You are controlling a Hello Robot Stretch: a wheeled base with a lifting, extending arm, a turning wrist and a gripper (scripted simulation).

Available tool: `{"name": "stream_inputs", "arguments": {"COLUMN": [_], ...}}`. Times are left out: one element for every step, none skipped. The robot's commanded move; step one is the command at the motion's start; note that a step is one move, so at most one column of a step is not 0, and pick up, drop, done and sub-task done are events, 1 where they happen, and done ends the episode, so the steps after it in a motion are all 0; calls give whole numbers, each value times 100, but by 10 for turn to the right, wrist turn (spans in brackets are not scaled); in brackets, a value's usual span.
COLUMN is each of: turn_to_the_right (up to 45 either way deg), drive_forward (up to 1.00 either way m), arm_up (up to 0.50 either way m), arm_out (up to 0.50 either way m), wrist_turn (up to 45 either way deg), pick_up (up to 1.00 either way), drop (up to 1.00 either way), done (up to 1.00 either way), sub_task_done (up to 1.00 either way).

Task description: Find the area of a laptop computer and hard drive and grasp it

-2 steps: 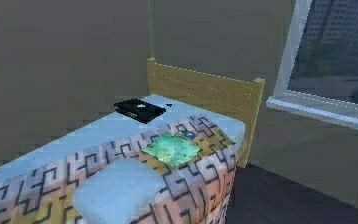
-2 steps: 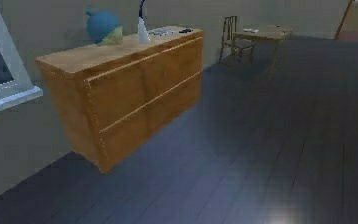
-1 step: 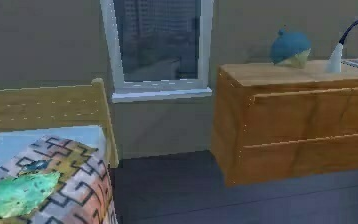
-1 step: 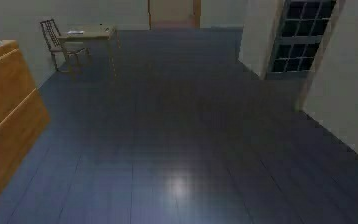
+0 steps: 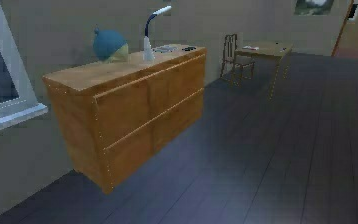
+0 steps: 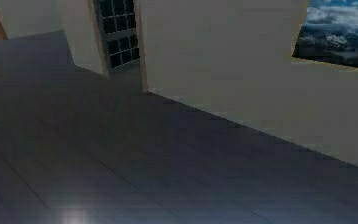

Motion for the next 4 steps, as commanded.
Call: {"name": "stream_inputs", "arguments": {"turn_to_the_right": [330, 0, -450, -390], "drive_forward": [0, 35, 0, 0], "arm_up": [0, 0, 0, 0], "arm_out": [0, 0, 0, 0], "wrist_turn": [0, 0, 0, 0], "pick_up": [0, 0, 0, 0], "drop": [0, 0, 0, 0], "done": [0, 0, 0, 0], "sub_task_done": [0, 0, 0, 0]}}
